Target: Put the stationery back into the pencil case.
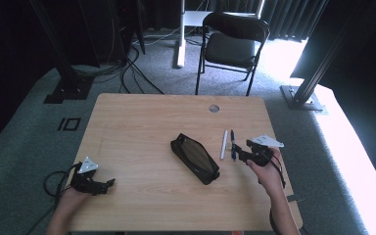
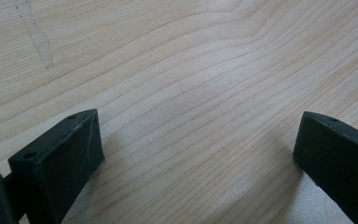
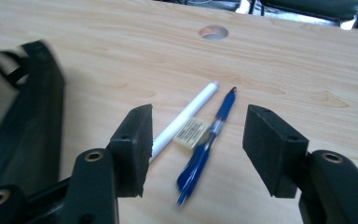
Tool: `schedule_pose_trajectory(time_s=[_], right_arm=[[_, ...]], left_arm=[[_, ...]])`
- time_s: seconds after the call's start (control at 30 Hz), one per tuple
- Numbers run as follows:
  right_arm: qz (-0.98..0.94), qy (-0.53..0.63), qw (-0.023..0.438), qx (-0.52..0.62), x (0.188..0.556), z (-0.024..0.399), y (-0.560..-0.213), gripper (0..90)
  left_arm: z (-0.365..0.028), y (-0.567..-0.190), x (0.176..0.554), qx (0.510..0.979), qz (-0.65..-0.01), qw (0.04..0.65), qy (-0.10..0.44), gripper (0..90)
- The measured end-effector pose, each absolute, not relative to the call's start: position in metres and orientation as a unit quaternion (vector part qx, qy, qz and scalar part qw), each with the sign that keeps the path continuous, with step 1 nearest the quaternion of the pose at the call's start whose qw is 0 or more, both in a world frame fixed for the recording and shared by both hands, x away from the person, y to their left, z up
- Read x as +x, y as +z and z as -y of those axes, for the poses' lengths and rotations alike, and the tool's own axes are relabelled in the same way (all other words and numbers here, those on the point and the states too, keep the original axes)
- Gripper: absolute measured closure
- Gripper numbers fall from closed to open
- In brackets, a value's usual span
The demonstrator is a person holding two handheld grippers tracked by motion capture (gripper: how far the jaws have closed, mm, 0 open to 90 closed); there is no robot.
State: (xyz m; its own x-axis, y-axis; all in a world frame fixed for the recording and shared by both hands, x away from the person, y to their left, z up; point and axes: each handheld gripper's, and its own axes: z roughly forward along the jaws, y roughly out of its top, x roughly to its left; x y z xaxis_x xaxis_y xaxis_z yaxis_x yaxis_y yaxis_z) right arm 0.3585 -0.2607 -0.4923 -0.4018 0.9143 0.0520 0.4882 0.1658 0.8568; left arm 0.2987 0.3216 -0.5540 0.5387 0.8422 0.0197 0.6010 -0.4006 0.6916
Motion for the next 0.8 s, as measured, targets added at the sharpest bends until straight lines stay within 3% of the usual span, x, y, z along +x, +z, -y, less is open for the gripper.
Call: schedule_pose_trajectory(time_s=[0.4, 0.8], right_arm=[[-0.721, 0.373, 0.232, 0.537, 0.43, 0.253, -0.524, 52.9], [-0.733, 0.327, 0.229, 0.551, 0.453, 0.247, -0.543, 62.5]], left_arm=[[-0.322, -0.554, 0.299, 0.816, -0.442, 0.323, 0.187, 1.6], [-0.322, -0.554, 0.299, 0.816, -0.442, 0.323, 0.187, 1.6]])
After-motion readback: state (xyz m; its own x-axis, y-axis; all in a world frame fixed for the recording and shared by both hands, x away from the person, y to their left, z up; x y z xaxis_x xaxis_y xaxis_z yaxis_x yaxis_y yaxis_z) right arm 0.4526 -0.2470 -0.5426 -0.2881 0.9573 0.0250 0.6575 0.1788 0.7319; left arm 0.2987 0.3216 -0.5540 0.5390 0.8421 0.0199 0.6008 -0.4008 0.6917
